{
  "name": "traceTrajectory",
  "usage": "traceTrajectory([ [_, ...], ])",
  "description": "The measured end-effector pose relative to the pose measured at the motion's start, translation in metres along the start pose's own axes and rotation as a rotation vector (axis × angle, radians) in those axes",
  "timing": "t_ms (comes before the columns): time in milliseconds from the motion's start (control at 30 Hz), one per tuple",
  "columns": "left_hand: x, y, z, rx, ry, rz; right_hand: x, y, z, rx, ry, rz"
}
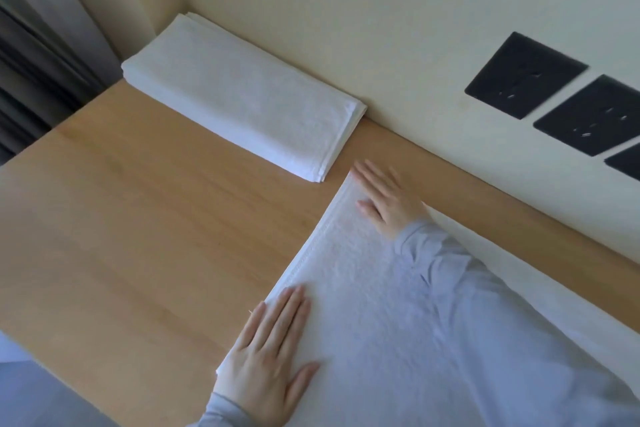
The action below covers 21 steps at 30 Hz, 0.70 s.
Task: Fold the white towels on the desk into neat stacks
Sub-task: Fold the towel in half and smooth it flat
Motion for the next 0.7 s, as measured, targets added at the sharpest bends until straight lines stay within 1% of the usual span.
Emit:
traceTrajectory([
  [33, -0.001, 0.000, 0.000, -0.004, -0.003, 0.005, -0.005, 0.016, -0.002, 0.006, -0.020, -0.074],
  [100, -0.003, 0.000, 0.002, -0.014, -0.018, 0.010, -0.007, 0.027, -0.003, 0.073, -0.025, -0.174],
  [167, -0.004, 0.002, 0.006, -0.015, -0.030, 0.017, 0.002, 0.008, 0.004, 0.110, 0.020, -0.216],
  [200, -0.004, 0.003, 0.007, -0.018, -0.031, 0.018, 0.013, -0.009, 0.010, 0.064, 0.056, -0.230],
  [333, -0.011, 0.008, 0.018, 0.020, 0.012, 0.058, 0.076, -0.094, 0.019, -0.173, 0.186, -0.193],
  [400, -0.024, 0.018, 0.020, 0.006, 0.030, 0.055, 0.106, -0.122, 0.011, -0.200, 0.190, -0.179],
  [467, -0.036, 0.032, 0.014, -0.018, 0.011, 0.006, 0.129, -0.125, 0.002, -0.201, 0.154, -0.171],
  [533, -0.042, 0.034, 0.007, -0.028, -0.024, -0.014, 0.140, -0.101, -0.004, -0.146, 0.103, -0.145],
  [600, -0.042, 0.031, 0.000, -0.050, -0.046, -0.016, 0.151, -0.054, -0.007, -0.050, 0.025, -0.132],
  [633, -0.041, 0.028, -0.002, -0.059, -0.052, -0.009, 0.156, -0.023, -0.006, 0.001, 0.006, -0.167],
  [700, -0.041, 0.025, -0.005, -0.087, -0.053, -0.007, 0.170, 0.046, -0.003, 0.093, -0.027, -0.322],
])
Point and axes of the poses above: each hand's wrist, its own x-axis away from the middle knuckle, its own z-axis out of the back of the hand, y = z × x, the point moved 8 cm from there along -x, towards the middle knuckle, and after that the axes turned 5 degrees about y, right-handed, at the moved point
